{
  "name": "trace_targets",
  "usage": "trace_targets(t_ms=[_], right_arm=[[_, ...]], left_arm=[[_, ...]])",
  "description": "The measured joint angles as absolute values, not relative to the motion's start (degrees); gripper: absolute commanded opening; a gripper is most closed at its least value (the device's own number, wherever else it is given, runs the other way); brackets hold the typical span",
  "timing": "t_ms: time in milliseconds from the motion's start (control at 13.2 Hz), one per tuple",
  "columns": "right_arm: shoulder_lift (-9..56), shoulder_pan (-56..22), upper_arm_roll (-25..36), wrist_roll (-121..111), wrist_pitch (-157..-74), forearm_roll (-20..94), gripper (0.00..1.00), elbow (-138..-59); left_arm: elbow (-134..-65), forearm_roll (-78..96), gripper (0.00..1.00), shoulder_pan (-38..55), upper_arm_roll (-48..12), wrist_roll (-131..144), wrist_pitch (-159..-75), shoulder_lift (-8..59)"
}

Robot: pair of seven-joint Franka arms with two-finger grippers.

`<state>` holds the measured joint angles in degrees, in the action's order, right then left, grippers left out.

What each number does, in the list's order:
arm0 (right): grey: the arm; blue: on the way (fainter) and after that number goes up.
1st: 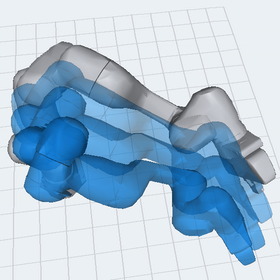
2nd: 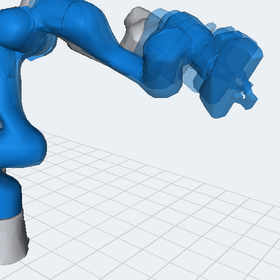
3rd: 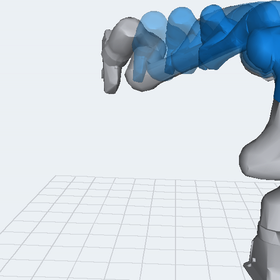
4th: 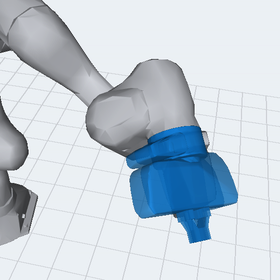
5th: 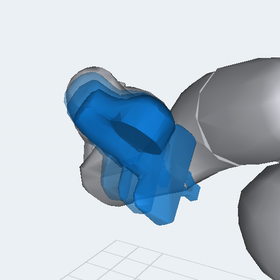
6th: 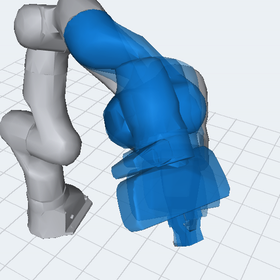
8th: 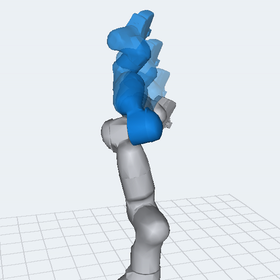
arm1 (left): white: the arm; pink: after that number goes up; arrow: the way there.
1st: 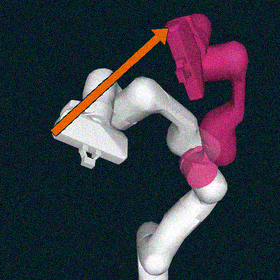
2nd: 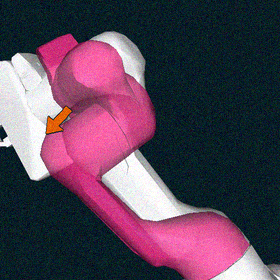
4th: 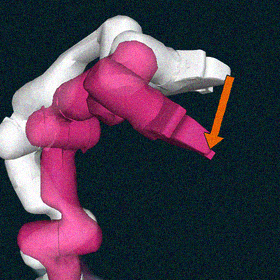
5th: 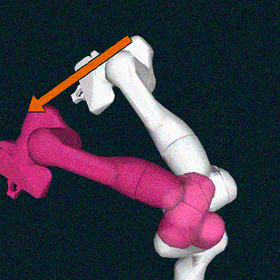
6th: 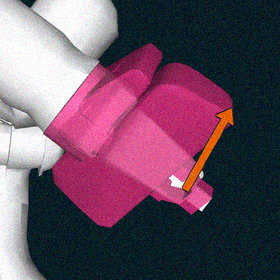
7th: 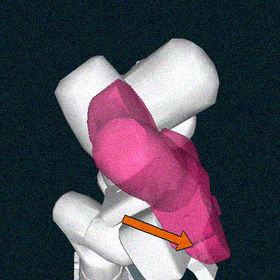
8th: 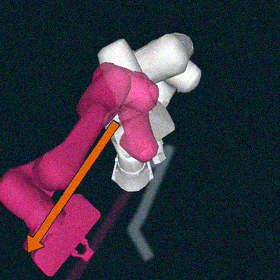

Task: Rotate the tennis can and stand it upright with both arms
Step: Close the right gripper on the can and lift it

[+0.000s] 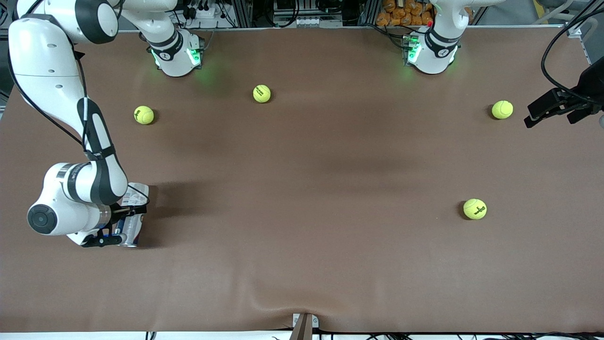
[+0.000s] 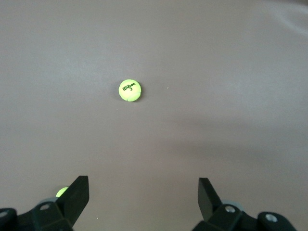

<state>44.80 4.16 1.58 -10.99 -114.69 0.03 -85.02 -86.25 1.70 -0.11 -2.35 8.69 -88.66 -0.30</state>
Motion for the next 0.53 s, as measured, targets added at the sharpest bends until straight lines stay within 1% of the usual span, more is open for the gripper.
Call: trace_targets(t_ms=[76, 151, 227, 378, 529], right_arm=[[45.1, 4.16, 1.58, -11.0, -115.19, 0.03, 0.95, -85.06], [45.39, 4.16, 1.58, -11.02, -116.12, 0.03, 0.75, -85.09], [45.61, 4.17, 1.59, -11.21, -116.83, 0.03, 0.7, -85.15], [45.68, 4.17, 1.56, -12.71, -117.09, 0.03, 0.7, -85.11], [45.59, 4.12, 1.45, -14.92, -117.13, 0.03, 0.74, -84.81]], left_arm=[[-86.25, 1.7, 1.0, -0.12, -2.35, 8.69, -88.66, -0.3], [-86.25, 1.7, 1.0, -0.12, -2.35, 8.69, -88.66, -0.3], [-86.25, 1.7, 1.0, -0.12, -2.36, 8.69, -88.66, -0.3], [-86.25, 1.7, 1.0, -0.12, -2.4, 8.69, -88.66, -0.3], [-86.25, 1.7, 1.0, -0.13, -2.35, 8.69, -88.66, -0.3]])
